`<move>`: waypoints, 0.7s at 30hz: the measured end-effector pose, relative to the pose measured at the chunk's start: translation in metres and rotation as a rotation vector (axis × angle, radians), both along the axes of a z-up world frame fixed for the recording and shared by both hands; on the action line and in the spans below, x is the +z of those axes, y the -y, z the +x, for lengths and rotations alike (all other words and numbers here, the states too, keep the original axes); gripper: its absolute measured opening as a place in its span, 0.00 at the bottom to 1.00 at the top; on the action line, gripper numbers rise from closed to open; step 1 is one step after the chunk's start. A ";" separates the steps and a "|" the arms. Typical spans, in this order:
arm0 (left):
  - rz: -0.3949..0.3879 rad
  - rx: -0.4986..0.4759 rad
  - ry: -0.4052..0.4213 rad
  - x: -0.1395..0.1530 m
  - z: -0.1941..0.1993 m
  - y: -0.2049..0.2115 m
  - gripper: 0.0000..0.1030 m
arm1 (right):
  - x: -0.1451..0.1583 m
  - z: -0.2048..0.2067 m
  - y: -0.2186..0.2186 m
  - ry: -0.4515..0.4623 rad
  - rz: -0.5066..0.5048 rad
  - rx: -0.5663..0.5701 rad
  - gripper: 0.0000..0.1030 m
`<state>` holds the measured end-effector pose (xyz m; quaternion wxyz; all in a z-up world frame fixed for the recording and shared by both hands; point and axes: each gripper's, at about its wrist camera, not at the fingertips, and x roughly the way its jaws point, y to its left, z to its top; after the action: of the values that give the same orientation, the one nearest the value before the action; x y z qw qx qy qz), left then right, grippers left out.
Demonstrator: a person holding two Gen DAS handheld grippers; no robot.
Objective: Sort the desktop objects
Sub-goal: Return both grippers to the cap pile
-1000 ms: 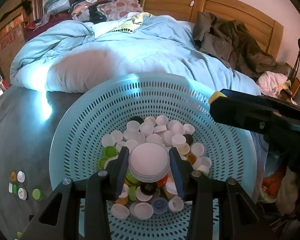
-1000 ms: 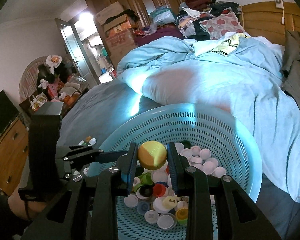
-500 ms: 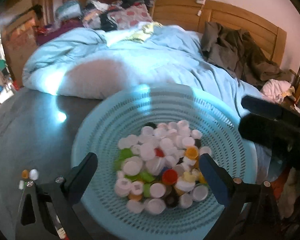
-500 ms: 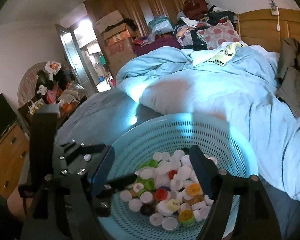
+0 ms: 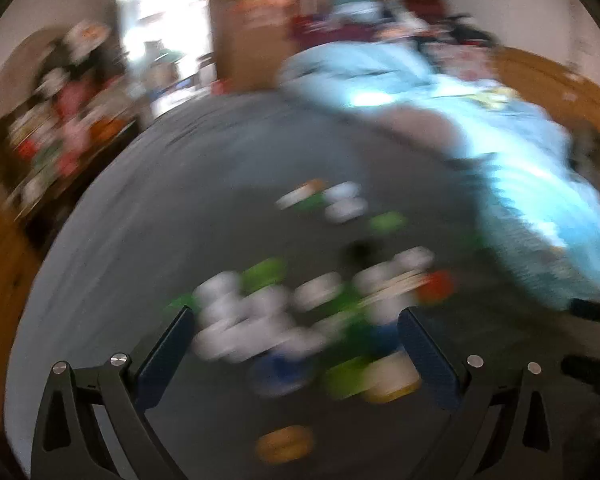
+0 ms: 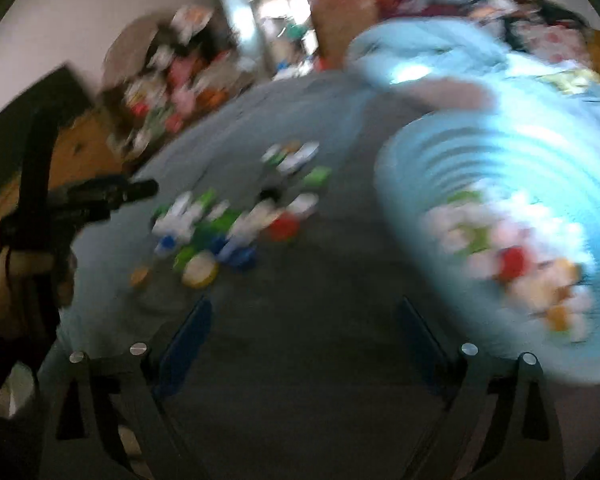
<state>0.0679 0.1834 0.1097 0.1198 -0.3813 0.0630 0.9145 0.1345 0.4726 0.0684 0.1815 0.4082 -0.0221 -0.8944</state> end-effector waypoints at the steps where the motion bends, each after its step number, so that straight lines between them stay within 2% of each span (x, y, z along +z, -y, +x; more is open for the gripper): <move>1: 0.006 0.051 0.004 -0.008 0.000 0.021 1.00 | 0.001 0.000 0.014 -0.036 0.031 0.017 0.88; 2: 0.010 0.082 0.011 -0.015 -0.001 0.037 1.00 | -0.001 -0.003 0.027 -0.064 0.059 0.038 0.88; 3: 0.008 0.112 0.027 -0.024 -0.004 0.050 1.00 | -0.007 -0.011 0.036 -0.050 0.070 0.045 0.88; 6: 0.007 0.169 0.040 -0.049 -0.011 0.077 1.00 | -0.027 -0.036 0.046 0.038 0.040 0.026 0.88; 9: 0.023 0.216 0.055 -0.074 -0.020 0.093 1.00 | -0.051 -0.055 0.048 0.078 0.068 -0.061 0.89; 11: 0.051 0.240 0.098 -0.090 -0.026 0.101 1.00 | -0.062 -0.064 0.047 0.107 0.091 -0.104 0.89; 13: 0.062 0.251 0.120 -0.096 -0.028 0.105 1.00 | -0.073 -0.068 0.047 0.138 0.099 -0.129 0.89; 14: 0.058 0.250 0.123 -0.097 -0.027 0.105 1.00 | -0.082 -0.070 0.047 0.173 0.102 -0.138 0.92; 15: 0.045 0.249 0.134 -0.098 -0.028 0.102 1.00 | -0.086 -0.068 0.045 0.169 0.099 -0.147 0.98; 16: 0.024 0.246 0.147 -0.101 -0.030 0.099 1.00 | -0.086 -0.064 0.043 0.130 0.094 -0.158 0.99; 21: 0.016 0.243 0.143 -0.102 -0.028 0.097 1.00 | -0.089 -0.055 0.044 0.075 0.104 -0.181 0.99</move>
<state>0.0400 0.0865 0.0077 0.0156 -0.4492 0.0002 0.8933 0.0792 0.4286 -0.0203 0.0778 0.4464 -0.0191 -0.8912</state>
